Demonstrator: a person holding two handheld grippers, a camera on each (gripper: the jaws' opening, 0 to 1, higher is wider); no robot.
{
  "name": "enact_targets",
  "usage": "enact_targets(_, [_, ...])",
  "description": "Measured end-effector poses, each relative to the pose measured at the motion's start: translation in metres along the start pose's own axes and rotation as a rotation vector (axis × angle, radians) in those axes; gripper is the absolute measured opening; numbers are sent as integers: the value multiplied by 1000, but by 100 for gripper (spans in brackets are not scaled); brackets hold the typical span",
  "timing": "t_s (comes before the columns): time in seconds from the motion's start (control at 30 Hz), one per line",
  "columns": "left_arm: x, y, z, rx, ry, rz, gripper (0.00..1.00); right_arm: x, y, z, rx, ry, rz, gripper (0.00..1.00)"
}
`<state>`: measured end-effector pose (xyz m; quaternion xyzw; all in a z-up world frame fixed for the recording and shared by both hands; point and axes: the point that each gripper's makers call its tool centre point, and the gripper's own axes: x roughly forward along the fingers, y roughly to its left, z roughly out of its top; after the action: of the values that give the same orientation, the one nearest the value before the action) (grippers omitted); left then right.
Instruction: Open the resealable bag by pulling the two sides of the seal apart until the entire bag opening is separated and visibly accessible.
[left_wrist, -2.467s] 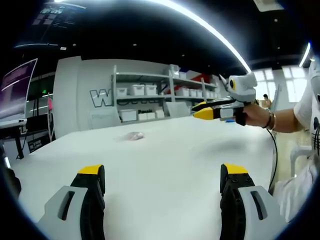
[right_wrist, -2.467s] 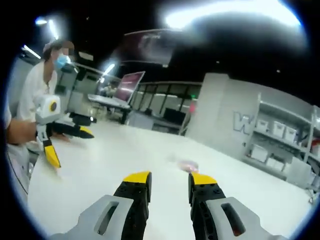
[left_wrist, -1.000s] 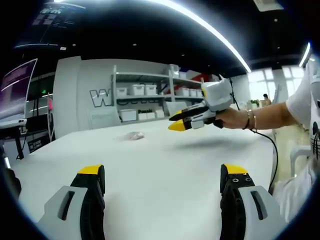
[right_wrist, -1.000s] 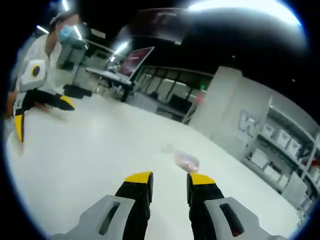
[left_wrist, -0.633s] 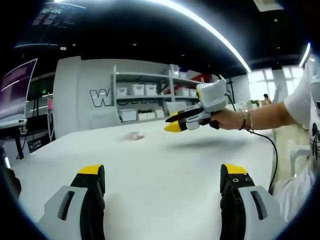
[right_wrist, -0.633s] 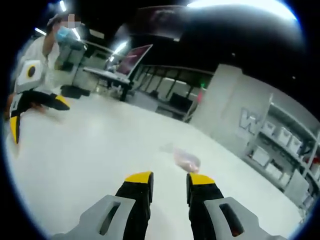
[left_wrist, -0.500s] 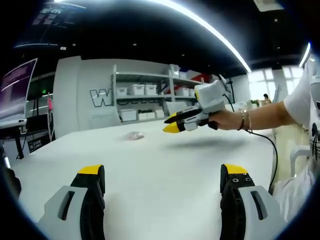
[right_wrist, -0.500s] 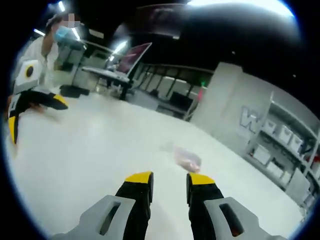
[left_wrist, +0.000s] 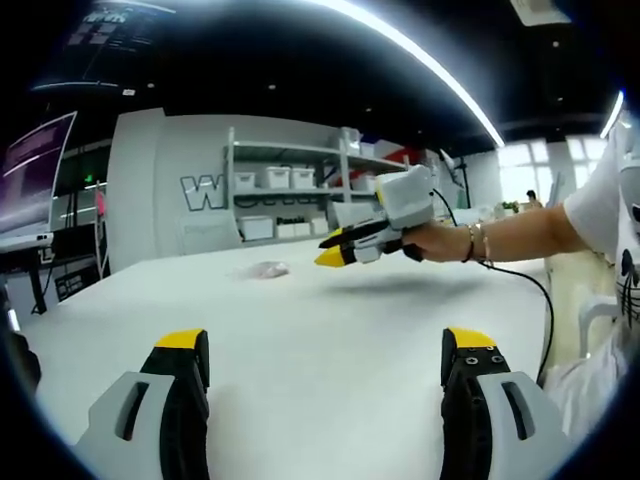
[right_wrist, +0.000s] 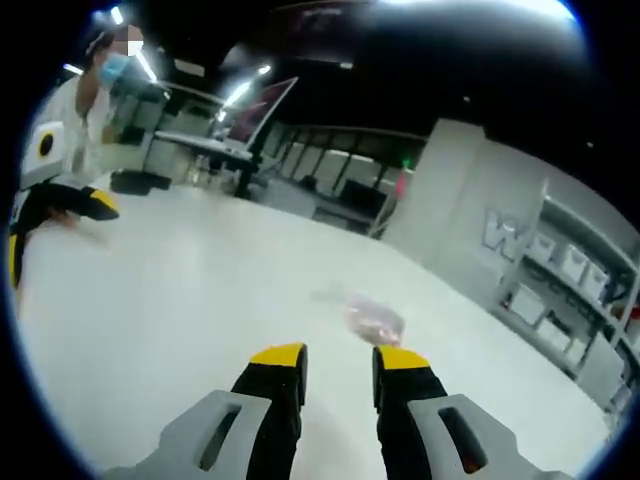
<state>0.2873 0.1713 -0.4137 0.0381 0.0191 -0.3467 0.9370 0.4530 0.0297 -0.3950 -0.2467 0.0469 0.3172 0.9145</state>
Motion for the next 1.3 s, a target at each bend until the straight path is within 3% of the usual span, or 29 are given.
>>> enact_targets(0.2, [0,0,0,-3,-3,-1,95,5,1,-4,42,5,11,22])
enact_targets(0.67, [0,0,0,7,-1,4,95,17,3,-5,43,3,15,21])
enact_targets(1.0, [0,0,-1,11,1,4,95,29,-5,-8,5,14,13,20])
enact_targets(1.3, [0,0,-1,11,4,5,95,41,-4,-3,-96,22,16,20])
